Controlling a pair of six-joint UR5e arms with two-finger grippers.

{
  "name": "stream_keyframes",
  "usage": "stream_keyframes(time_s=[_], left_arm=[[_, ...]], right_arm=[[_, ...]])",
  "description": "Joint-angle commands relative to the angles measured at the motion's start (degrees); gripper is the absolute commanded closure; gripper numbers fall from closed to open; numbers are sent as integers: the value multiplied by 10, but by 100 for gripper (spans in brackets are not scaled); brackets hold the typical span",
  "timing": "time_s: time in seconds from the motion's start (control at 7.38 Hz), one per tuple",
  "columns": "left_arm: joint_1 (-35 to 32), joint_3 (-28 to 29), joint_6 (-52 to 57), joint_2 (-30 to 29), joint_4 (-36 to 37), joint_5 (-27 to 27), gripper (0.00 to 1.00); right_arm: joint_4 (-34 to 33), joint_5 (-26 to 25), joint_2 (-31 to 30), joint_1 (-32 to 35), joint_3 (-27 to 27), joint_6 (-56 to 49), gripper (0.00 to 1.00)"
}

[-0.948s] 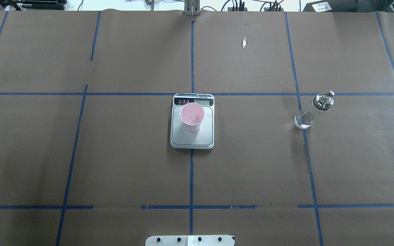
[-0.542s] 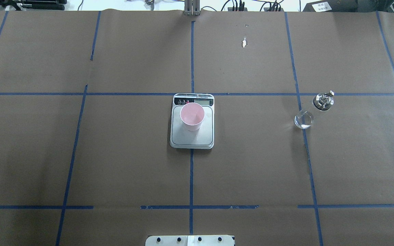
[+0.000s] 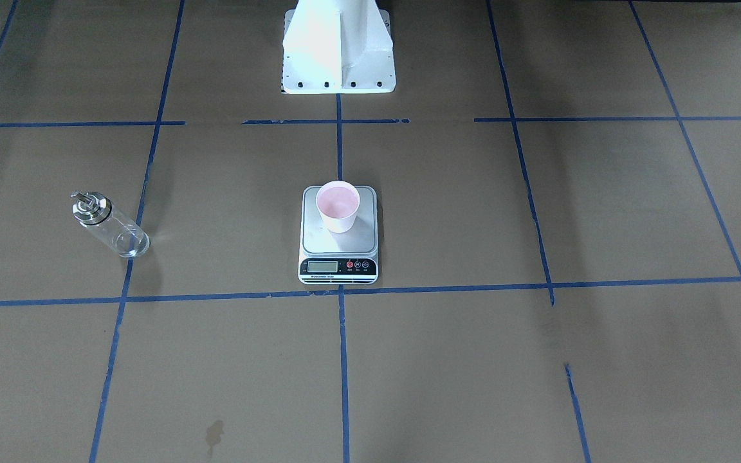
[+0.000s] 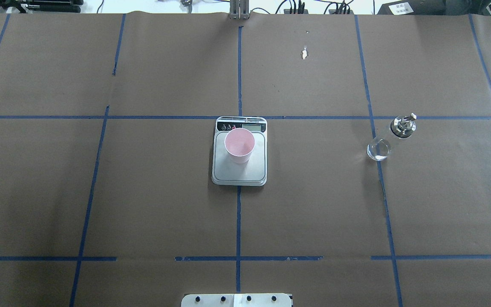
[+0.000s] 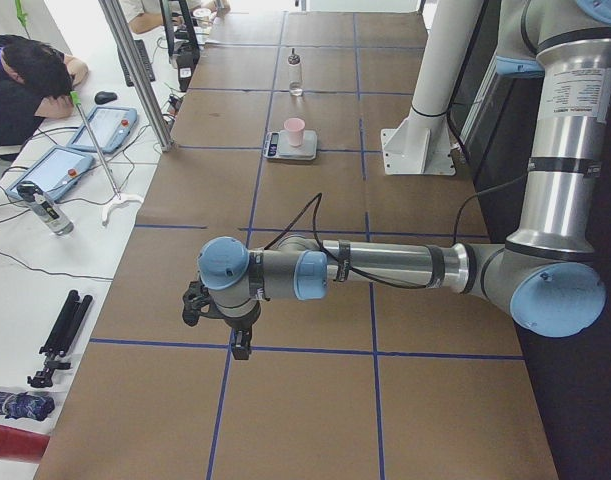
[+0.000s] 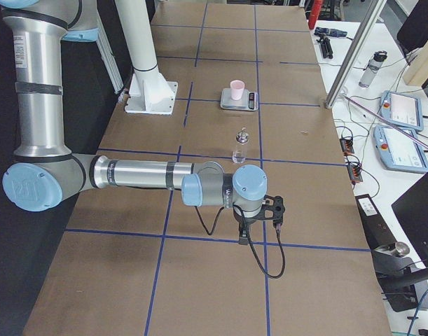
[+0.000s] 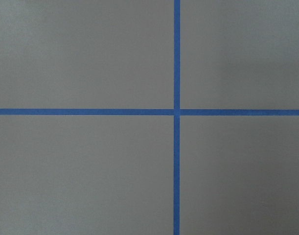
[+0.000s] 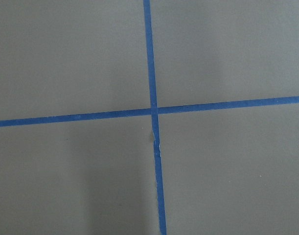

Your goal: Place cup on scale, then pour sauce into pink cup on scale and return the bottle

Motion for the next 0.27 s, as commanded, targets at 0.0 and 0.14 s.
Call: stream_keyframes(time_s=[0.0, 0.14], left_arm=[[0, -1, 0, 0, 0, 0, 0], [0, -1, 0, 0, 0, 0, 0]], right_arm=[[0, 0, -1, 0, 0, 0, 0], [1, 0, -1, 0, 0, 0, 0]])
